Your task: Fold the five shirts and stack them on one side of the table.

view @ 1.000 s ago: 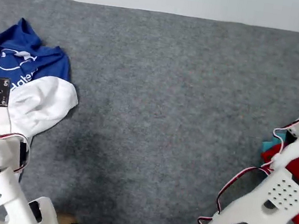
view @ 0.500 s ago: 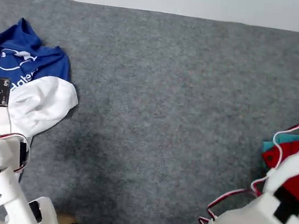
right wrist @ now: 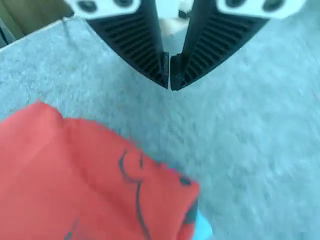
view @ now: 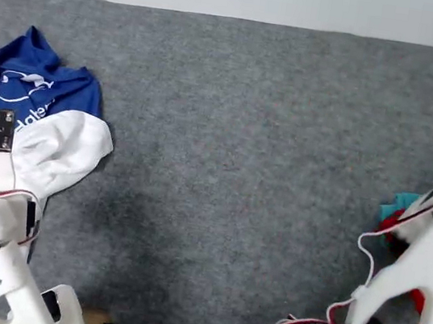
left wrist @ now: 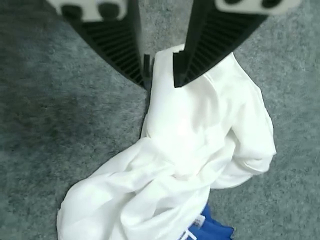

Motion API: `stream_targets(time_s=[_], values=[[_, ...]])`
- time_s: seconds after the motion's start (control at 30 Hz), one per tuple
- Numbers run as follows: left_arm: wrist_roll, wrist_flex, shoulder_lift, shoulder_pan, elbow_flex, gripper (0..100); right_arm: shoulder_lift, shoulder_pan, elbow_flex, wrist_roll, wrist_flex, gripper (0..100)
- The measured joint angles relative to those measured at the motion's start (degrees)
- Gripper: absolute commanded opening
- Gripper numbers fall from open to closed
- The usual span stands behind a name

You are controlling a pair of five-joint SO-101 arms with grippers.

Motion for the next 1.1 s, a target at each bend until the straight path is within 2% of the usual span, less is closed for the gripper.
stream_targets(time_s=[0.1, 0.2, 0.33, 0.53, 0.83, 1.1], values=[[-2.11, -2.55, 6.77, 0.0, -0.18, 10, -0.7, 0.0, 1.67, 3.78, 0.09, 0.9], [-4.66, -3.16, 16.09, 0.0, -3.87, 16, -1.05, 0.35, 2.02, 6.86, 0.09, 0.9], [-5.89, -3.34, 29.01, 0.0, -11.6, 23, -1.05, 4.4, 2.02, 9.32, 0.09, 0.9], [-9.32, -2.2, 43.25, -0.35, -22.33, 24, -1.05, 9.14, 2.02, 12.92, 0.09, 0.9], [-13.19, -1.41, 55.3, -8.09, -25.85, 24, -1.05, 11.34, 2.02, 14.07, 0.09, 0.9], [-13.54, -7.47, 63.65, -14.95, -25.85, 24, -1.05, 11.34, 2.02, 14.07, 0.09, 0.9]])
